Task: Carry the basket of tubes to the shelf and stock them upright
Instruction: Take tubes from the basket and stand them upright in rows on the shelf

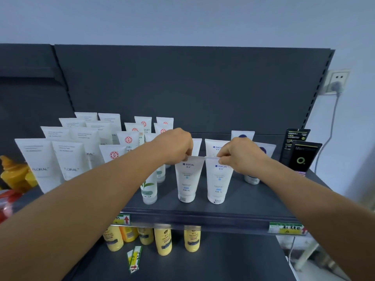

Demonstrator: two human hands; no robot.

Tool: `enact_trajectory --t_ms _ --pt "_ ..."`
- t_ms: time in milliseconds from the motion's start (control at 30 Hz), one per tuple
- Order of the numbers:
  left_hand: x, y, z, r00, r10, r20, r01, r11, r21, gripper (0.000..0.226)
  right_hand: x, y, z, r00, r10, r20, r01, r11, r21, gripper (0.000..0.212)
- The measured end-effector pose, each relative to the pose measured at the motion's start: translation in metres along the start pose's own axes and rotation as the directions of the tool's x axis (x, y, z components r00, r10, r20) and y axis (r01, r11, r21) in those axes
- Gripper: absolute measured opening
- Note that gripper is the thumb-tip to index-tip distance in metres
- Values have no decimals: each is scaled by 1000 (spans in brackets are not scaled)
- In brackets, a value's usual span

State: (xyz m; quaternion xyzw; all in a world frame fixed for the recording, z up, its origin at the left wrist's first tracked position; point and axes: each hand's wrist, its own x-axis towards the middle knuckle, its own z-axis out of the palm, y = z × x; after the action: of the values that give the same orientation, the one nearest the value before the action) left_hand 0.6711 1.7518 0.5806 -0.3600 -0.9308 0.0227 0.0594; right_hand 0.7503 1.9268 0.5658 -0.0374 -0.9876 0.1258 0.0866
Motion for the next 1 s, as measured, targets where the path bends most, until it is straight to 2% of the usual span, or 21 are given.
enact_trajectory --t_ms 333,400,567,667,767,1000 --pt "-3 1 -3 1000 -23 17 22 1000 17 22 0 -1 -1 999 25 40 -27 999 28 15" --pt "-2 2 -3 999 -24 25 23 1000 15 25 -4 -3 -3 998 37 52 -39 999 32 20" --pt "1 12 -18 1000 5 -20 -6 997 -82 32 -10 11 -19 999 39 -35 -37 998 57 23" --pt "8 29 -30 996 46 -77 -57 988 -146 23 -16 26 -37 994 59 -92 -55 997 51 20" --pt "24 51 -37 989 80 -122 -99 983 -156 22 -19 49 -52 988 93 -122 -90 995 34 24" --pt "72 116 -30 992 111 -52 -118 977 -175 35 -11 108 -69 992 90 -89 -94 995 -42 33"
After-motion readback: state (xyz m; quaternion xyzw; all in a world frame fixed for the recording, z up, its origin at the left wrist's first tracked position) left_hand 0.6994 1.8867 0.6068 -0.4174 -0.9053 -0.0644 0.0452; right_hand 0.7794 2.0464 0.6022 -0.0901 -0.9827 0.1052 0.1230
